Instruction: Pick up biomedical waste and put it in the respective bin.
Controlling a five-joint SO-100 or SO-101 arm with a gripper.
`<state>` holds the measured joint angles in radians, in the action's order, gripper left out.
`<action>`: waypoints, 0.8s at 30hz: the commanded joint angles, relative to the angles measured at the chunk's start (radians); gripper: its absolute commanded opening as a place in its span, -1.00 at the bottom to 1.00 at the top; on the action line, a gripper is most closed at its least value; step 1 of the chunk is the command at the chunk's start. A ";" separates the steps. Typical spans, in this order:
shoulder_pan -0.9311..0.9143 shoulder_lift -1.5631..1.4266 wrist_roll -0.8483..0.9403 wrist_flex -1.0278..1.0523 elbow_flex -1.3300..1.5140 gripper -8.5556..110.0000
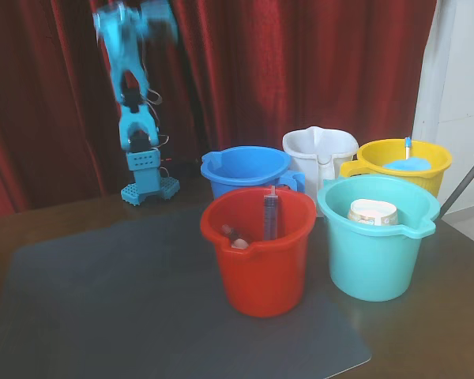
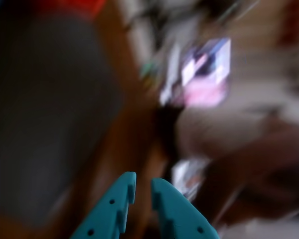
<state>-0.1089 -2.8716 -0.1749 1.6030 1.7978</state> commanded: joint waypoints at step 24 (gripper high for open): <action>-0.075 -0.242 0.044 -0.446 1.137 -0.80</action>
<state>-0.1749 -3.1094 -0.1227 1.1704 2.9330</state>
